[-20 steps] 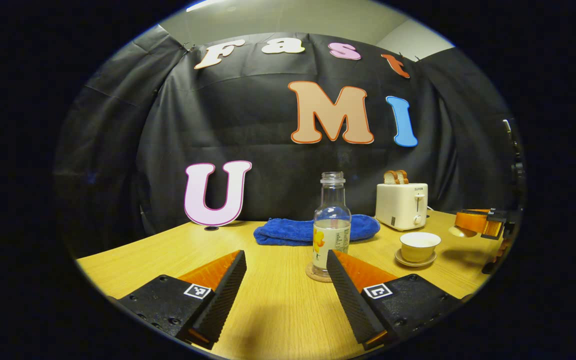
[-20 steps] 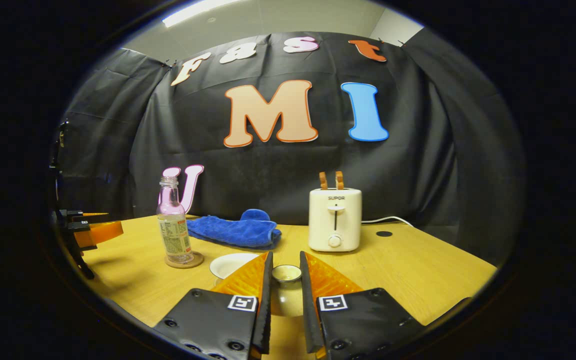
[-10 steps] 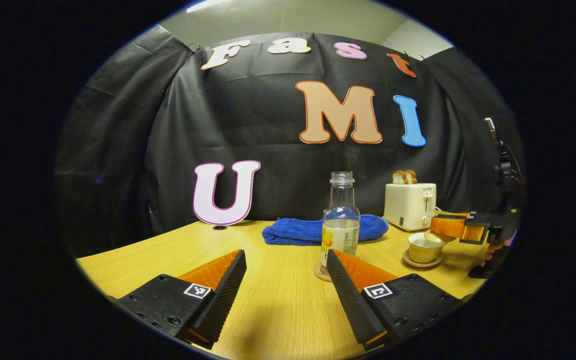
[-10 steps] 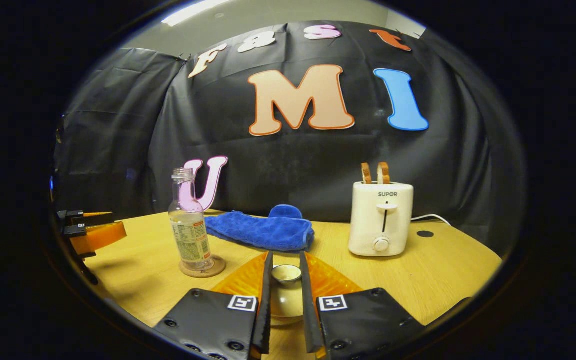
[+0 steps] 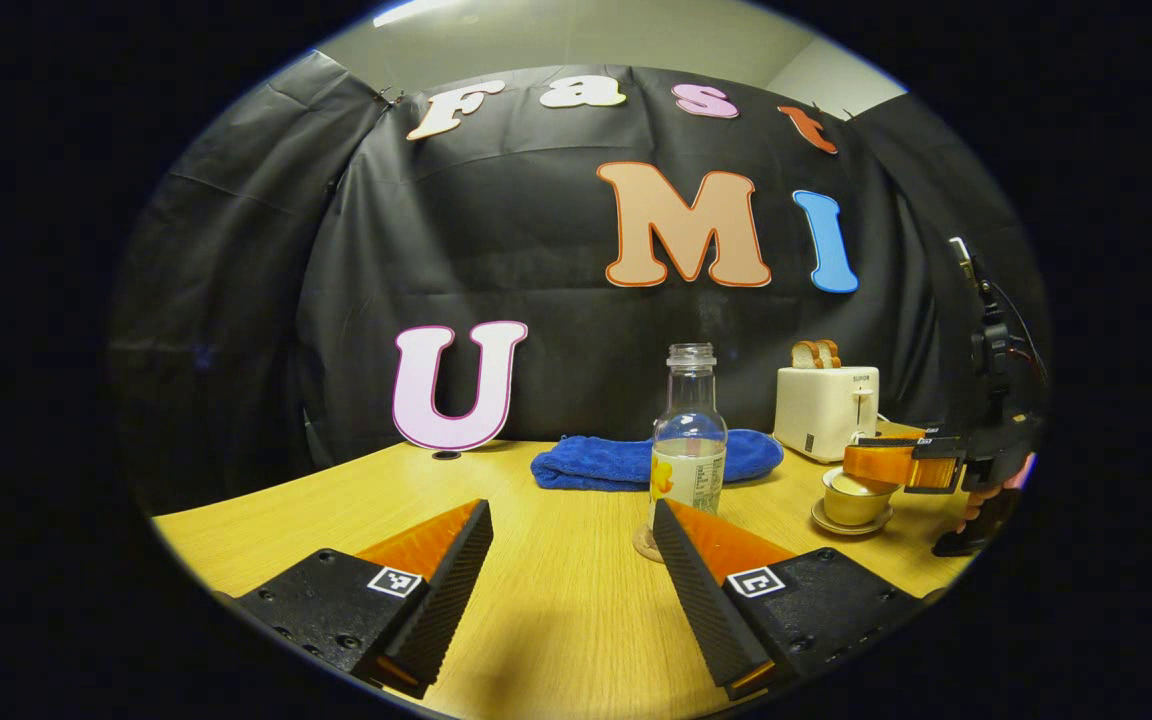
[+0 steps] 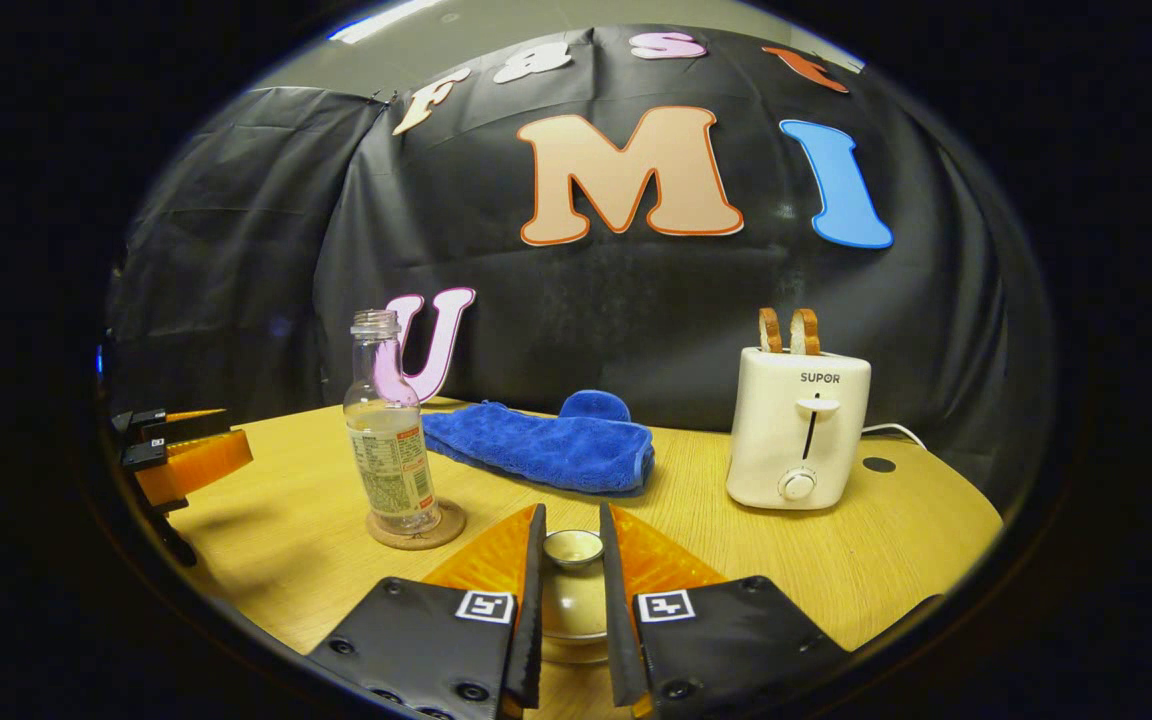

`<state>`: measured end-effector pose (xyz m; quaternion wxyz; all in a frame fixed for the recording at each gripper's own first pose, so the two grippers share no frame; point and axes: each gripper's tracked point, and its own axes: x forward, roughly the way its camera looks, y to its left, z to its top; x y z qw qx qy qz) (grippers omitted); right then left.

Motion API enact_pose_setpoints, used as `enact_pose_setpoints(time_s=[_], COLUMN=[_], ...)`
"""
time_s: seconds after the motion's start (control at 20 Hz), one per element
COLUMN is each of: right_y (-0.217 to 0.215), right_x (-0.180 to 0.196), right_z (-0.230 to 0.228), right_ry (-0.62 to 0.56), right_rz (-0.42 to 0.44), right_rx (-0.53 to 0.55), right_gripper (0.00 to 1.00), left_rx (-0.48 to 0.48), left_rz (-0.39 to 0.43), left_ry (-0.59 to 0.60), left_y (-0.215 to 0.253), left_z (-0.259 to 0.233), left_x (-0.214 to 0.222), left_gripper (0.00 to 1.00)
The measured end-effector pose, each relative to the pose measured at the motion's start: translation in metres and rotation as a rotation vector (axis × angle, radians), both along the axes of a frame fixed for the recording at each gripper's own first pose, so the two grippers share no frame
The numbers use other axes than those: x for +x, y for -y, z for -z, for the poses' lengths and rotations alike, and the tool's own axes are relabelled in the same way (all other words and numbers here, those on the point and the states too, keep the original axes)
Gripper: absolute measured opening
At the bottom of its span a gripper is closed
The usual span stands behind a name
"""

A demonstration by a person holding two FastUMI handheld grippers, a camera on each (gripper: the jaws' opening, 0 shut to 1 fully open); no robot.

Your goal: Open the teacup lid with one hand, grasp the water bottle and pour water into the teacup with the other hand; after pouring, place the water bottle on the coaster and then close the teacup lid.

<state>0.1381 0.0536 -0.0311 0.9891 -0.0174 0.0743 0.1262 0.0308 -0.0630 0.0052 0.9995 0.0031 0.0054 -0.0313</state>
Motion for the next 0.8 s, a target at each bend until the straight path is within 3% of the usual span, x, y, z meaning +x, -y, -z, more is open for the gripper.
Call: enact_pose_setpoints(time_s=[0.25,0.35,0.6,0.75,0.8], right_y=[0.003,0.002,0.0,0.011,0.014], right_x=[0.001,0.002,-0.006,-0.014,-0.018], right_z=[0.002,0.002,-0.002,-0.011,-0.014], right_ry=[-0.011,-0.009,0.012,0.061,0.079], right_rz=[0.004,-0.002,-0.007,0.041,0.058], right_rx=[0.017,0.016,0.01,0.026,0.035], right_gripper=[0.34,0.42,0.76,0.97,0.97], left_rx=[0.0,0.0,0.0,-0.001,-0.001], left_rz=[0.001,0.0,-0.002,-0.003,-0.003], left_ry=[0.001,0.0,0.002,0.002,0.003], left_y=[0.0,0.0,-0.001,-0.001,0.0], left_z=[0.001,0.001,0.0,0.001,0.001], left_x=[0.0,0.0,-0.001,0.0,0.001], left_gripper=[0.94,0.94,0.94,0.94,0.94])
